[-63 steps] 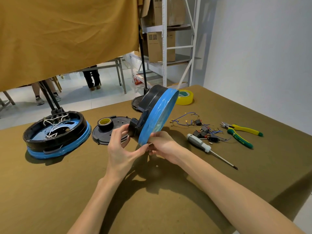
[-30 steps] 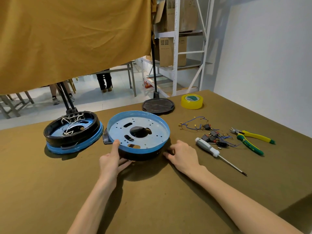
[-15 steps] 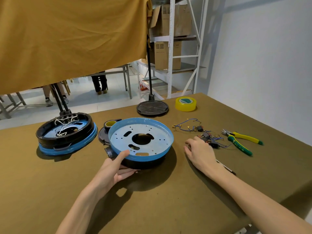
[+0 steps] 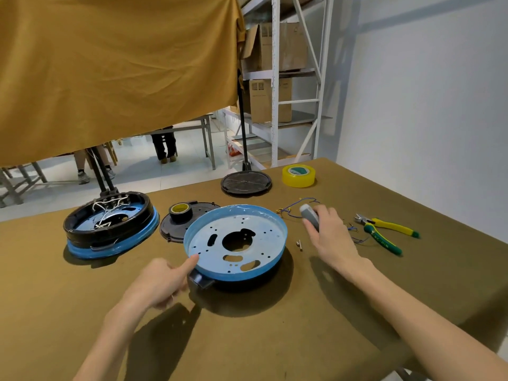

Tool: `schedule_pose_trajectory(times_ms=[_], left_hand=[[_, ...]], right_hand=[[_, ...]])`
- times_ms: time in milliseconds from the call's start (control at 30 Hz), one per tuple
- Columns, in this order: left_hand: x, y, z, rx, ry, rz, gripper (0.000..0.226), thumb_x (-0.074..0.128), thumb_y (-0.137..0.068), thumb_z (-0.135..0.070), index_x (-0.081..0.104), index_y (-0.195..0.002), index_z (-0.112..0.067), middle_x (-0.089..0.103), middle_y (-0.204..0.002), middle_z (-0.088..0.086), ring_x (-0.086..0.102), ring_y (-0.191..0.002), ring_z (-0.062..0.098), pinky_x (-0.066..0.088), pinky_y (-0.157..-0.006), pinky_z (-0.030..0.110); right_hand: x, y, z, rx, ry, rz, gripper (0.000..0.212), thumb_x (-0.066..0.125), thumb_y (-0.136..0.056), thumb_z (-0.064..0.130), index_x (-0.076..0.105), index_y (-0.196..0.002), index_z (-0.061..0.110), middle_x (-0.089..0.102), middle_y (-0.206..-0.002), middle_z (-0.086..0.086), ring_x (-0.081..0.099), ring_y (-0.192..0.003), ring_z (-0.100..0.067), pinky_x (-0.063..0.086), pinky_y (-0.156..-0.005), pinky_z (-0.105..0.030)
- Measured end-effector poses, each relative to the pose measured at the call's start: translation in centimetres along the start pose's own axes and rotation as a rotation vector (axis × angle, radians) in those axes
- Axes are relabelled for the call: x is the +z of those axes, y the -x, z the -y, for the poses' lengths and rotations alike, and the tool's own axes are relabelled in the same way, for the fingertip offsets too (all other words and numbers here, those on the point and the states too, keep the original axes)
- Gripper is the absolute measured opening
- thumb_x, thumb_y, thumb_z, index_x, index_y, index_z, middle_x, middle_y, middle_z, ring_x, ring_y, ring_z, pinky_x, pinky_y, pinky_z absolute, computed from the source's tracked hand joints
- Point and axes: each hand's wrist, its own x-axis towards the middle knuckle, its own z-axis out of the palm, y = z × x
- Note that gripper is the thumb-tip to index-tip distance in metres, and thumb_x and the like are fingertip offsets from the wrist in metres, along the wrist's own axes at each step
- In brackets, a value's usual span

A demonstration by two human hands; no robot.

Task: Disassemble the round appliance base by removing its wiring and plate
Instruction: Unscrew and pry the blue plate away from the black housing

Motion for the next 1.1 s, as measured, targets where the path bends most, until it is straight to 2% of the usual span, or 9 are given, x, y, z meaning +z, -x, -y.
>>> schedule_pose_trajectory(times_ms=[67,167,267,367,533,633,733,833,1100], left_hand=[[0.6,-0.9,-1.3,0.144,-0.001,-0.343,0.049,0.064,-0.092,-0.059,0.061,-0.08,-0.011,0.059,-0.072,0.002,0.057,-0.064,0.017,0.052,-0.063,0.035],[2.4,-2.4,-3.4,0.146,0.112,-0.248,0.063,0.075,-0.091,-0.039,0.044,-0.139,-0.01,0.049,-0.135,0.011,0.055,-0.12,0.027,0.054,-0.095,0.042],[3.2,-3.6,-4.0,0.159,0.171,-0.134,0.079,0.065,-0.093,-0.005,0.021,-0.157,-0.018,0.048,-0.143,0.011,0.055,-0.112,0.025,0.057,-0.07,0.031],[2.7,-4.7,-3.5,0.217,0.069,-0.061,0.084,0.057,-0.091,0.003,0.017,-0.158,-0.028,0.049,-0.124,-0.001,0.056,-0.097,0.018,0.047,-0.055,0.022],[0.1,-5.4,-3.3,0.233,-0.156,0.057,0.078,0.062,-0.096,-0.021,0.018,-0.16,-0.021,0.061,-0.098,-0.004,0.062,-0.084,0.011,0.049,-0.059,0.026],[-0.5,-5.5,-4.2,0.29,-0.253,-0.017,0.064,0.062,-0.098,-0.035,0.035,-0.155,-0.019,0.065,-0.113,-0.004,0.064,-0.106,0.013,0.056,-0.083,0.031],[0.9,-6.2,-6.7,0.534,-0.163,-0.059,0.045,0.06,-0.101,-0.029,0.052,-0.144,-0.022,0.057,-0.136,-0.002,0.054,-0.127,0.014,0.045,-0.106,0.029],[2.7,-7.4,-9.3,0.729,-0.149,-0.017,0.03,0.061,-0.1,-0.023,0.065,-0.13,-0.026,0.062,-0.125,-0.01,0.056,-0.115,0.004,0.044,-0.098,0.02],[4.8,-11.2,-10.6,0.843,-0.039,0.038,0.018,0.072,-0.095,-0.025,0.08,-0.11,-0.028,0.073,-0.102,-0.018,0.065,-0.097,-0.004,0.05,-0.085,0.015]], right_hand=[[-1.1,-0.9,2.1,-0.002,-0.262,-0.051,0.021,0.056,-0.103,0.034,0.054,-0.118,0.019,0.055,-0.104,-0.001,0.056,-0.085,-0.014,0.045,-0.067,-0.023],[-1.8,-2.0,5.7,0.034,-0.561,-0.007,0.016,0.056,-0.103,0.036,0.053,-0.111,0.022,0.062,-0.094,0.001,0.057,-0.074,-0.01,0.046,-0.057,-0.018],[-1.4,-3.1,7.9,0.066,-0.765,0.084,0.013,0.056,-0.104,0.034,0.053,-0.11,0.023,0.062,-0.084,-0.004,0.056,-0.064,-0.01,0.049,-0.05,-0.021],[-0.8,-5.2,9.2,0.153,-0.957,0.144,0.015,0.06,-0.102,0.036,0.056,-0.105,0.022,0.058,-0.075,-0.001,0.05,-0.052,-0.007,0.041,-0.042,-0.02],[0.4,-8.9,10.5,0.319,-1.194,0.178,0.027,0.062,-0.101,0.038,0.057,-0.103,0.012,0.054,-0.07,0.0,0.045,-0.045,-0.011,0.033,-0.038,-0.022],[1.6,-9.7,10.9,0.302,-1.275,0.148,0.024,0.057,-0.103,0.035,0.054,-0.106,0.011,0.054,-0.071,-0.001,0.045,-0.044,-0.013,0.034,-0.041,-0.024],[2.7,-10.0,11.2,0.246,-1.304,0.091,0.028,0.055,-0.105,0.035,0.052,-0.112,0.008,0.053,-0.068,-0.002,0.044,-0.044,-0.015,0.032,-0.042,-0.026],[3.6,-10.6,11.6,0.195,-1.303,0.041,0.027,0.054,-0.105,0.035,0.05,-0.109,0.009,0.05,-0.065,-0.002,0.043,-0.045,-0.014,0.033,-0.04,-0.025],[5.9,-10.5,11.5,0.063,-1.253,0.048,0.011,0.056,-0.105,0.032,0.054,-0.098,0.024,0.047,-0.065,-0.001,0.04,-0.048,-0.015,0.033,-0.041,-0.023]])
